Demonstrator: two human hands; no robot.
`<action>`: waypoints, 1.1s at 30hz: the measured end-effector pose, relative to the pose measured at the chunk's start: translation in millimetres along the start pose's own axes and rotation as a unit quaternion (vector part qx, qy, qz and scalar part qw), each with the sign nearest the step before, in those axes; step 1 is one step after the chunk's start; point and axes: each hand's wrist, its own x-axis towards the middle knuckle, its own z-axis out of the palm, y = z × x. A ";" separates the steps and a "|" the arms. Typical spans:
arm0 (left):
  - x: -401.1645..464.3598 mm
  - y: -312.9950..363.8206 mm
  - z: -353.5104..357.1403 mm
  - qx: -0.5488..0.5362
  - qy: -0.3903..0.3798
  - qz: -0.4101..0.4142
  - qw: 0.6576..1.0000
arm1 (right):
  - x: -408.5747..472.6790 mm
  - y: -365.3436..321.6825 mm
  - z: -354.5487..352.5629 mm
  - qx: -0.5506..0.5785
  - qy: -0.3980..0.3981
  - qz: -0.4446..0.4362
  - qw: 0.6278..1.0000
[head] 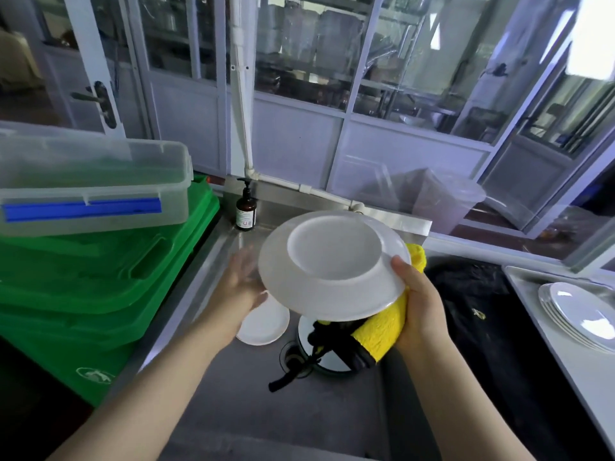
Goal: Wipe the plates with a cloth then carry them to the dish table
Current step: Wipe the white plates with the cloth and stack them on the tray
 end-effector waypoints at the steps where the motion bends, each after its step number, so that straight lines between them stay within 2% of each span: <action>1: -0.6 -2.5 1.2 -0.111 -0.028 -0.080 0.990 | 0.9 -0.9 -2.6 0.006 -0.005 -0.003 1.000; 3: -5.8 -3.9 4.5 -0.254 -0.082 -0.162 0.950 | 2.4 -2.3 -6.6 0.012 -0.017 -0.010 1.000; 5: -6.7 -6.1 9.7 -0.289 -0.083 -0.179 0.937 | 3.8 -2.3 -10.3 0.015 -0.028 -0.022 0.999; 8: -9.7 -3.2 22.9 -0.268 -0.064 -0.159 0.948 | 5.3 -1.1 -16.1 0.011 -0.014 -0.014 1.000; 12: -11.9 -1.4 33.1 -0.235 -0.053 -0.082 0.967 | 13.8 -4.6 -26.6 0.011 0.072 0.037 0.997; 14: -16.1 2.2 37.0 -0.202 -0.059 -0.043 0.977 | 16.9 -9.0 -30.1 -0.053 0.114 -0.018 0.992; 15: -17.0 3.3 37.5 -0.186 -0.061 -0.028 0.980 | 17.5 -10.9 -31.4 -0.126 0.112 -0.066 0.983; 16: -18.8 5.1 37.9 -0.175 -0.061 -0.013 0.983 | 17.4 -12.2 -31.5 -0.215 0.094 -0.123 0.964; 18: -21.6 8.7 39.3 -0.172 -0.058 0.025 0.983 | 17.5 -12.5 -31.1 -0.389 0.050 -0.235 0.890; 20: -22.7 10.1 44.9 -0.172 -0.046 0.057 0.982 | 17.5 -10.5 -28.3 -0.499 0.042 -0.310 0.808; 21: -22.0 8.6 49.7 -0.174 -0.029 0.063 0.982 | 15.4 -7.5 -24.6 -0.531 0.037 -0.325 0.782; 25: -14.7 -0.7 74.4 -0.212 0.062 0.051 0.974 | -10.2 19.2 2.3 -0.578 -0.050 -0.344 0.739; 28: -9.8 -5.8 79.1 -0.214 0.087 0.061 0.971 | -23.5 31.1 12.7 -0.599 -0.116 -0.366 0.703; 30: -9.3 -9.2 76.9 -0.211 0.086 0.068 0.971 | -20.0 30.5 7.9 -0.594 -0.133 -0.367 0.703; 33: -11.4 -13.3 72.5 -0.222 0.078 0.070 0.970 | -4.2 22.0 -6.2 -0.550 -0.090 -0.315 0.768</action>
